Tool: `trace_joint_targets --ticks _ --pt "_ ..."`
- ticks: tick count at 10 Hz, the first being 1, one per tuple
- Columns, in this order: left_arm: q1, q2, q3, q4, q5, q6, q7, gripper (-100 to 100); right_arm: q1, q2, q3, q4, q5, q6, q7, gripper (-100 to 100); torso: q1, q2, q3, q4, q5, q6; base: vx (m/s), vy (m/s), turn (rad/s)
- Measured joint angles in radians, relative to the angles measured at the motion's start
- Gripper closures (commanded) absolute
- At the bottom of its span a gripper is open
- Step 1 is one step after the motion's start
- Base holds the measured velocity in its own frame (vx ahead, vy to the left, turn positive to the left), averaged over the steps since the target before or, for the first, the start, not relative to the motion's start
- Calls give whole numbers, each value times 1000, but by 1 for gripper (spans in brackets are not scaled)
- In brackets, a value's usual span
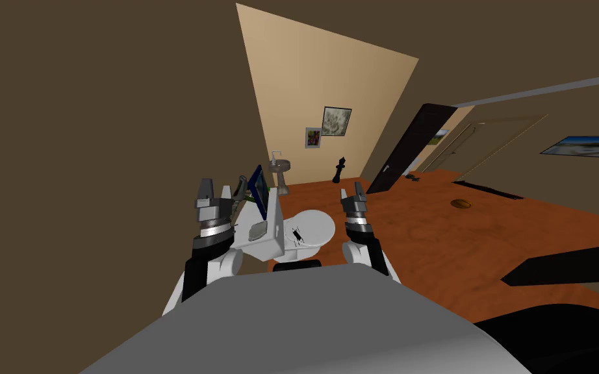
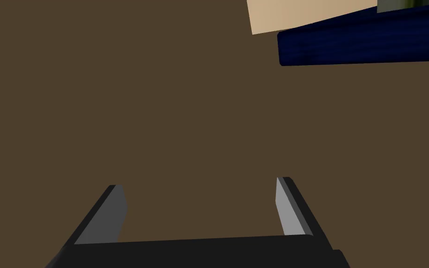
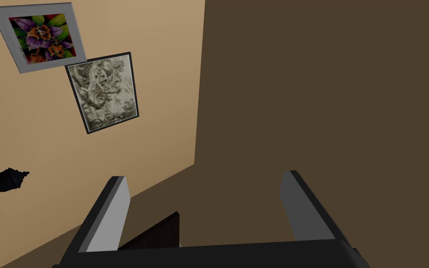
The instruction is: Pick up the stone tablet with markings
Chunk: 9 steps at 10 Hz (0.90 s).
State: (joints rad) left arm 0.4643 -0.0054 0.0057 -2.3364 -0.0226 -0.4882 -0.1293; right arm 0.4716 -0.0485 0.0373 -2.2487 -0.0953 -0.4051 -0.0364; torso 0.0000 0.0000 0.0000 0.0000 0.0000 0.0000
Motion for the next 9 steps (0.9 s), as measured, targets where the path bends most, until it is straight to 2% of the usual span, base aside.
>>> trace_joint_targets --ticks 3,5,6,9 --pt "0 76 9 30 10 20 3 -100 0 0 0 0 0 0 0 0 0 1 1 0 0 0 -23 -5 13" --pt "2 112 9 53 16 50 1 -100 0 0 0 0 0 0 0 0 0 2 1 0 0 0 -39 -8 31" --pt "11 130 12 85 24 62 1 -100 0 0 0 0 0 0 0 0 0 3 2 1 0 0 -40 -2 15" --pt "15 149 20 123 37 105 2 -100 0 0 0 0 0 0 0 0 0 2 1 0 0 0 -30 -1 21"
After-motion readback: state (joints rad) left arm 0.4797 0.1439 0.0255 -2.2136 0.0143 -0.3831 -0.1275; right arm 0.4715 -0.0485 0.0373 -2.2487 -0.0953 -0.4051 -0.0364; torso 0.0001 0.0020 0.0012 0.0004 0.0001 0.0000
